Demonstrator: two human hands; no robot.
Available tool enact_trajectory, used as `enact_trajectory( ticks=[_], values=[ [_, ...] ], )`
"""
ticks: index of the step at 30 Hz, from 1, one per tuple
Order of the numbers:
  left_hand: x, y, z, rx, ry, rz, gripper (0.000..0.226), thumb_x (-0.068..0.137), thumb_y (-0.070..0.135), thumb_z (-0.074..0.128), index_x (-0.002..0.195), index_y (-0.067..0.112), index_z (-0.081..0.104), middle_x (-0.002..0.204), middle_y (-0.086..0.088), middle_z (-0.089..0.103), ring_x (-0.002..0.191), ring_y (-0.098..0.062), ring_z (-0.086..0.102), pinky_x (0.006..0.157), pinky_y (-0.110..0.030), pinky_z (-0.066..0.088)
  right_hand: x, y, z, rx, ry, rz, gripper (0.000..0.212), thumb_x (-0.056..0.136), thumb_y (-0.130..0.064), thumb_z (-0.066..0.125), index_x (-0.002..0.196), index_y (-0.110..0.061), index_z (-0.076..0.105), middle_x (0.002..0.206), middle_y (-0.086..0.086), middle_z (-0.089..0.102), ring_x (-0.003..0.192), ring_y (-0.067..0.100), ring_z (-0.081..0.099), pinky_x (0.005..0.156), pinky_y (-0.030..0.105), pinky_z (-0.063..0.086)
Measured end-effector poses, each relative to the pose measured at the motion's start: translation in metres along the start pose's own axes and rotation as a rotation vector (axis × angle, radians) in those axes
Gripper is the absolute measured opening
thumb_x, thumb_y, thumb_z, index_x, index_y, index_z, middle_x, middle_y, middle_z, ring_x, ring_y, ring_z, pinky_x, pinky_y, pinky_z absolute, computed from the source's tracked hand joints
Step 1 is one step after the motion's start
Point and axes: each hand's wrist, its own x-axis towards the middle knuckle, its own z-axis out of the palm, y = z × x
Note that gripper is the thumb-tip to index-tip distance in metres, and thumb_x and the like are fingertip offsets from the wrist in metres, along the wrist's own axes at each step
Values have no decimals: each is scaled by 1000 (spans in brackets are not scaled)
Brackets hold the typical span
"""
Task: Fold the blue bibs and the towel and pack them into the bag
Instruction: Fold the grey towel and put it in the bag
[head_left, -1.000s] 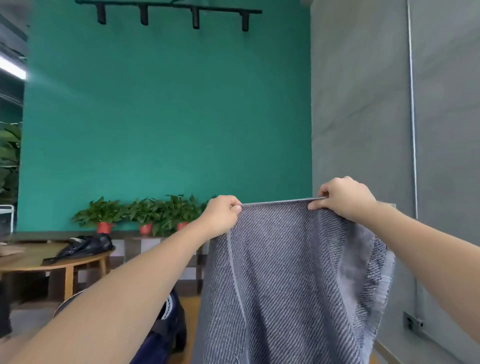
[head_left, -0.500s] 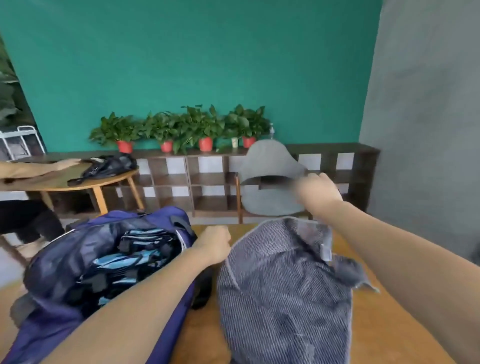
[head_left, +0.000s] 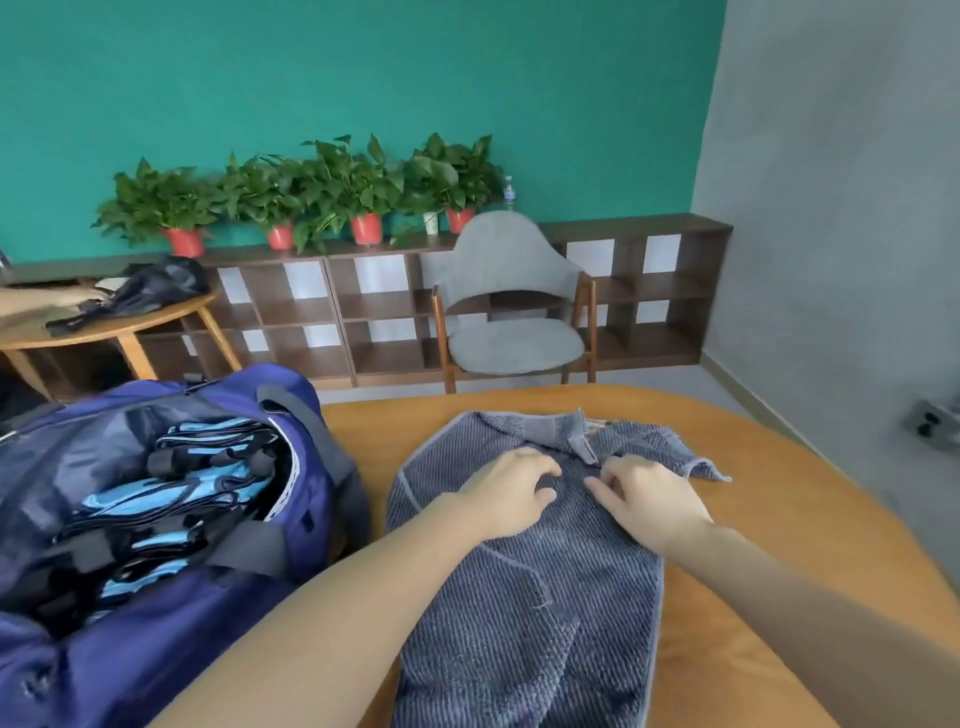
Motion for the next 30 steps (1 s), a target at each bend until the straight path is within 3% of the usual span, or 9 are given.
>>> enact_trajectory(
  ticks=[2,4,7,10,18,24,27,30],
  values=[
    [17,7,6,9,29,29,37,104,26,53,141,21,55,150,1,47,137,-24,46,113,-45,39,-8,16,10,-57,-73,37,50,97,-64,43,126,-26,59,127,-6,56,123,20,50,102,39,42],
    [34,11,10,51,20,46,38,105,26,51,143,22,54,153,0,45,141,-25,42,116,-44,36,-16,27,19,-97,-144,77,70,95,-74,28,151,-33,37,155,-8,35,145,19,28,119,41,23],
    [56,9,16,170,-89,-5,50,108,38,43,156,28,36,169,-5,17,156,-27,10,124,-53,17,-22,37,24,-128,-230,96,91,81,-89,5,159,-42,6,169,-5,7,155,22,3,126,45,1],
    [78,-2,17,208,-154,-134,59,107,53,33,161,37,17,170,-4,-10,156,-31,-12,121,-63,3,-17,46,18,-164,-319,103,99,75,-96,5,158,-44,-7,169,-2,-8,155,25,-9,125,49,-7],
    [103,-62,3,245,-7,-521,81,98,74,20,163,27,7,170,-6,-8,156,-36,-6,121,-64,0,-2,74,11,-164,-333,-19,110,63,-105,5,156,-49,-8,166,-20,-12,155,14,-12,125,48,-8],
    [78,-86,12,208,-32,-647,91,91,81,0,163,26,-1,169,-10,-13,155,-34,-13,120,-64,-8,1,105,0,-139,-302,13,105,67,-104,11,156,-50,-5,165,-23,-8,154,8,-13,125,45,-9],
    [55,-85,9,269,11,-617,91,92,79,2,163,21,2,169,-10,-15,155,-34,-15,120,-62,-12,-8,102,0,-101,-234,32,104,73,-101,16,159,-43,7,166,-21,-6,154,6,-8,126,42,-5],
    [23,-68,9,287,93,-307,77,100,70,20,162,26,12,170,-6,-8,156,-28,-11,124,-57,-6,-27,92,2,-69,-167,64,97,81,-94,18,160,-38,14,167,-18,-2,154,6,-3,127,39,-1]
  ],
)
